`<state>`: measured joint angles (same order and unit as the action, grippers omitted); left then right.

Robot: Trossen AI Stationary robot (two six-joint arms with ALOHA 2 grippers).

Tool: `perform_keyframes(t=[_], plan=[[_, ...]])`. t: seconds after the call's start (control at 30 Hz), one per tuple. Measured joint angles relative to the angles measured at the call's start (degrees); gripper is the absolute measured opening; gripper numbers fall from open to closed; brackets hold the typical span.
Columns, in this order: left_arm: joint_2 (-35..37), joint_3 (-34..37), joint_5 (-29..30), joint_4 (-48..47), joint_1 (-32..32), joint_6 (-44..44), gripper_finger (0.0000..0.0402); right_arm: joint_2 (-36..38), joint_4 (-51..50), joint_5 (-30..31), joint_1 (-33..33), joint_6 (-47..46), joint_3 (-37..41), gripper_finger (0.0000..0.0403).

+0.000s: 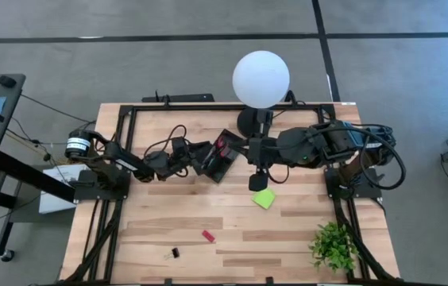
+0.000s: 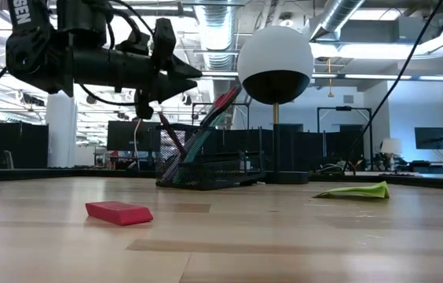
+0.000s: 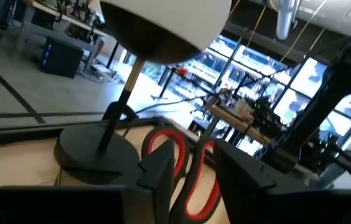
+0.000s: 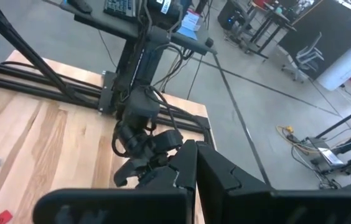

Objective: Pick and place office supplies into organizer
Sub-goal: Put the bottom black binder clip into the black desk organizer

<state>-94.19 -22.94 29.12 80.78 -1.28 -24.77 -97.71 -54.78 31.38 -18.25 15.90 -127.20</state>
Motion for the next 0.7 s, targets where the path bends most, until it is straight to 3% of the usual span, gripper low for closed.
perform_keyframes(t=[0.2,0.47,0.6,0.7], plan=[[0.0,-0.02,-0.38,8.07,0.0,5.04,0.0123,0.0,-0.08,0.0,0.01,-0.67,0.0,0.0],[8.96,-0.94,-9.51,7.87,3.13,13.52,0.012,0.0,-12.36,-0.12,-1.02,-11.23,0.0,0.0],[17.51,-0.95,-13.86,-0.64,7.26,19.12,0.0112,-0.18,-18.46,-1.14,-2.38,-19.4,1.45,0.0],[25.64,-2.22,-11.29,-16.05,10.31,21.3,0.0104,-0.87,-18.34,-1.65,-3.66,-20.9,4.34,0.0]])
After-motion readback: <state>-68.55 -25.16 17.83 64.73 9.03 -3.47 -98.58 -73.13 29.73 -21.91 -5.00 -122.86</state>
